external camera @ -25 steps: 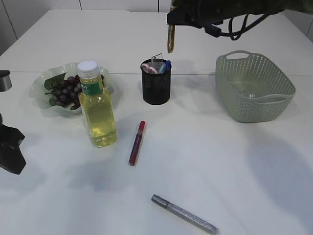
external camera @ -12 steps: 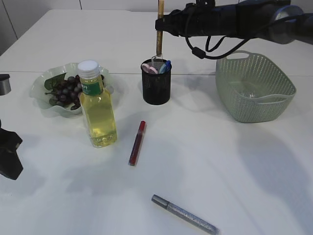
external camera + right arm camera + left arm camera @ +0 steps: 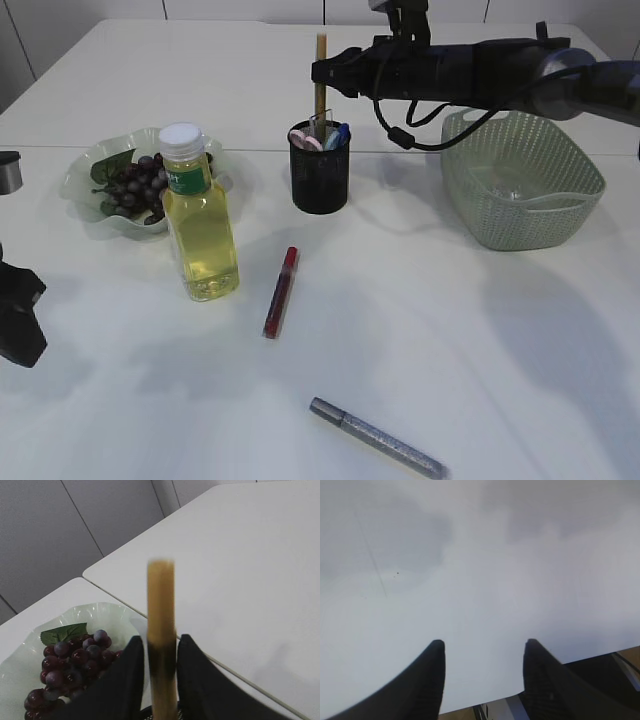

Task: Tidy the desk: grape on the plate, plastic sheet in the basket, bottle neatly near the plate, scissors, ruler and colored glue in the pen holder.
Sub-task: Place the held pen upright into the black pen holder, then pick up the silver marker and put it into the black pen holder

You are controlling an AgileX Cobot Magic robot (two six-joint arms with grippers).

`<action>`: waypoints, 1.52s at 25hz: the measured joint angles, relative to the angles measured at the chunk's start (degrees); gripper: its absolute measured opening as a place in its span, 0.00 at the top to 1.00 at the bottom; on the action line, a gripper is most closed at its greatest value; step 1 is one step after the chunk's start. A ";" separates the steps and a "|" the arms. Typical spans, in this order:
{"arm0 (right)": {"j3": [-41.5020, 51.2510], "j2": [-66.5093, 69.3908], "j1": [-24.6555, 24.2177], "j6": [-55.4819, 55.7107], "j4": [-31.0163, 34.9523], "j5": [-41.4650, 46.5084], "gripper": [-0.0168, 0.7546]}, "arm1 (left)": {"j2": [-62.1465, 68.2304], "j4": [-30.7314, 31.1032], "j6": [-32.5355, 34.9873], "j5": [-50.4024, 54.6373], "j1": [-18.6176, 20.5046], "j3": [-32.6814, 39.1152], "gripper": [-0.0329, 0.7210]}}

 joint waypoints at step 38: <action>18.08 -36.28 1.41 70.63 -73.60 31.33 0.56 | 0.00 -0.10 0.00 -1.54 0.00 0.00 0.48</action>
